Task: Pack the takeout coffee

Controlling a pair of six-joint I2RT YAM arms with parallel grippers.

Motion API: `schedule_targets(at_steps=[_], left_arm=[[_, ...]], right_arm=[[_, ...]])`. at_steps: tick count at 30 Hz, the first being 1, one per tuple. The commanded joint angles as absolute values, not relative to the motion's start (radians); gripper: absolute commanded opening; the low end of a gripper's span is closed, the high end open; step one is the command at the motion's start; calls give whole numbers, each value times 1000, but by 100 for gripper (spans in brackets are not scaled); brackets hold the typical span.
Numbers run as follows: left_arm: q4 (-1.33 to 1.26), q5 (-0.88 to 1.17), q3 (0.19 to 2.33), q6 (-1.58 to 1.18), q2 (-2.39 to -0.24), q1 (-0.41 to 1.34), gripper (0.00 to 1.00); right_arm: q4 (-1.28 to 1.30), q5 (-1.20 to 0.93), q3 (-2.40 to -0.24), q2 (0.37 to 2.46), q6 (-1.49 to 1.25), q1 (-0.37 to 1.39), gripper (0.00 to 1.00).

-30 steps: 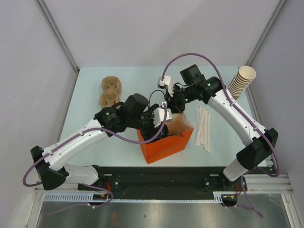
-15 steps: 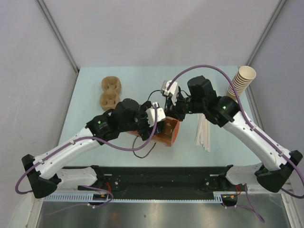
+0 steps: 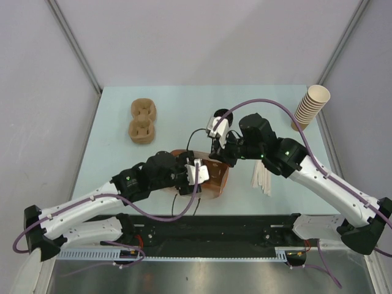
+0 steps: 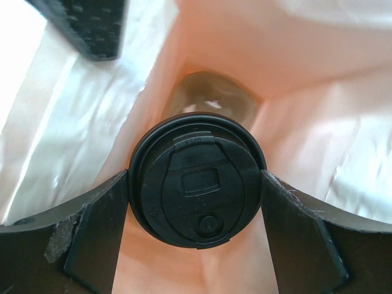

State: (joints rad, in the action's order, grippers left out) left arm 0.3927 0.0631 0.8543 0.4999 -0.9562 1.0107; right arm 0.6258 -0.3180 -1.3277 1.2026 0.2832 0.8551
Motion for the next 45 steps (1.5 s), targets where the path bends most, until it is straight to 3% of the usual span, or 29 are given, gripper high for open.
schedule_targets(at_steps=[1, 15, 28, 45], left_arm=[[308, 12, 804, 561, -922, 1074, 17], [143, -230, 689, 670, -922, 1210, 14], [20, -247, 601, 808, -903, 1318, 13], [106, -321, 646, 709, -997, 1325, 13]], right_arm=[[515, -298, -1307, 1124, 316, 900, 0], [502, -278, -1238, 1071, 399, 1020, 0], [488, -301, -1232, 1085, 351, 1022, 0], [488, -314, -1229, 1078, 339, 1028, 0]])
